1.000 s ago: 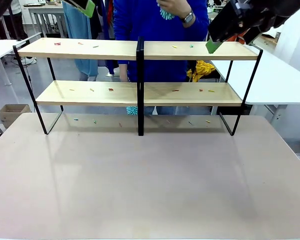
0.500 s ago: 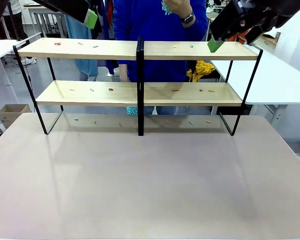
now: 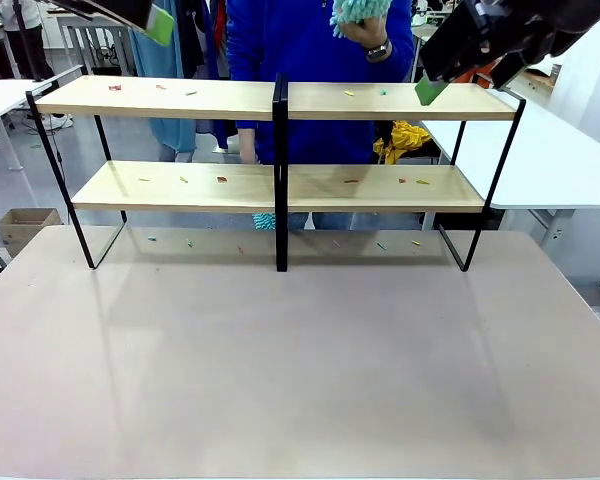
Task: Clean the shelves.
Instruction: Pick up the Duster when the human hands it over.
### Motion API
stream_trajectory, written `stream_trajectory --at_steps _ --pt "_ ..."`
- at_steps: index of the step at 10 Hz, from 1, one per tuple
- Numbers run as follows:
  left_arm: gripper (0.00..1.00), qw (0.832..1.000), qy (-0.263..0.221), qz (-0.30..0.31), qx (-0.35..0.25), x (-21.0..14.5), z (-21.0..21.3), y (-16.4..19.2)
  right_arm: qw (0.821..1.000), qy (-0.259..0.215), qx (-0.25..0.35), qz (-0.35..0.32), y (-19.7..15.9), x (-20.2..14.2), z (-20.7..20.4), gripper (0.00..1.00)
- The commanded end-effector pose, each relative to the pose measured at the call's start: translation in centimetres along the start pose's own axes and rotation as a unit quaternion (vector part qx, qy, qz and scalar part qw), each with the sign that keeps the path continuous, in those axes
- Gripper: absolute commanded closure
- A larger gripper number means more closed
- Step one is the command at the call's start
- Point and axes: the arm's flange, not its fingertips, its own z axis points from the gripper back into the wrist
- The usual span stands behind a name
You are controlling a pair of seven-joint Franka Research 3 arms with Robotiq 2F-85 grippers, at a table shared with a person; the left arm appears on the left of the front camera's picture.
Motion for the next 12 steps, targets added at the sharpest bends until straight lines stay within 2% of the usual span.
stream_trajectory --at_steps 1,6,7,8,9,10,12 --pt "0.0 0.999 -0.021 0.028 0.009 -1.0 0.1 0.0 1.0 0.007 0.005 -0.009 -0.2 0.2 0.0 0.0" --pt "0.0 0.997 -0.015 0.07 -0.007 -1.1 -0.5 0.3 1.0 0.005 0.011 -0.005 0.0 0.2 0.0 0.0" --pt "0.0 0.997 0.008 0.07 -0.008 -1.0 -0.7 0.2 1.0 0.007 0.02 0.005 0.8 0.0 0.2 0.0" --pt "0.0 0.999 -0.012 0.048 -0.001 -0.7 -0.2 0.4 1.0 0.019 0.002 -0.001 2.0 -0.1 0.3 0.0" --pt "0.0 0.999 -0.012 0.048 -0.001 -0.7 -0.2 0.4 0.999 0.024 -0.025 -0.019 3.5 -0.5 0.9 0.0" --pt "0.0 0.999 -0.012 0.048 -0.001 -0.7 -0.2 0.4 0.998 -0.003 -0.021 -0.054 4.2 -0.8 2.0 0.0" --pt "0.0 0.999 -0.012 0.048 -0.001 -0.7 -0.2 0.4 0.992 -0.023 -0.038 -0.122 4.8 -1.7 3.6 0.0"
